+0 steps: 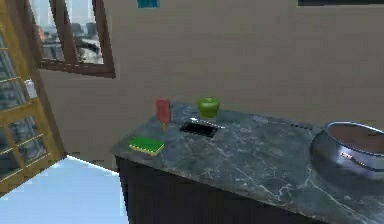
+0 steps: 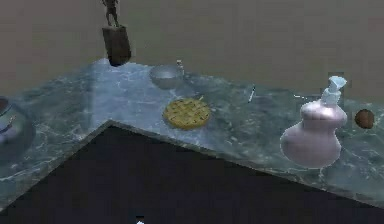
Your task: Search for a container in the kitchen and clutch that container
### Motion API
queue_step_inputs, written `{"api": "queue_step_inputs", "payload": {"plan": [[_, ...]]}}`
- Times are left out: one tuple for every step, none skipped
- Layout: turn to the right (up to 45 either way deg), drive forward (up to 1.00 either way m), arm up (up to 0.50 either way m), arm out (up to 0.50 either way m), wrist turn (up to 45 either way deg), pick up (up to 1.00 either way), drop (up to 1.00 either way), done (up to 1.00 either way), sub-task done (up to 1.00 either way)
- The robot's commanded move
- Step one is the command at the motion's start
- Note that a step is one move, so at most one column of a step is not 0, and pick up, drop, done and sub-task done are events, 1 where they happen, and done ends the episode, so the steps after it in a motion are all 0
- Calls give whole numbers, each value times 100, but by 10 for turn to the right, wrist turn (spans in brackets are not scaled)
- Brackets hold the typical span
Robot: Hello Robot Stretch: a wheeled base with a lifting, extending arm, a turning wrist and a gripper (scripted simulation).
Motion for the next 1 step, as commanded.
{"api": "queue_step_inputs", "payload": {"plan": [[450,0,0,0,0,0,0,0,0]]}}
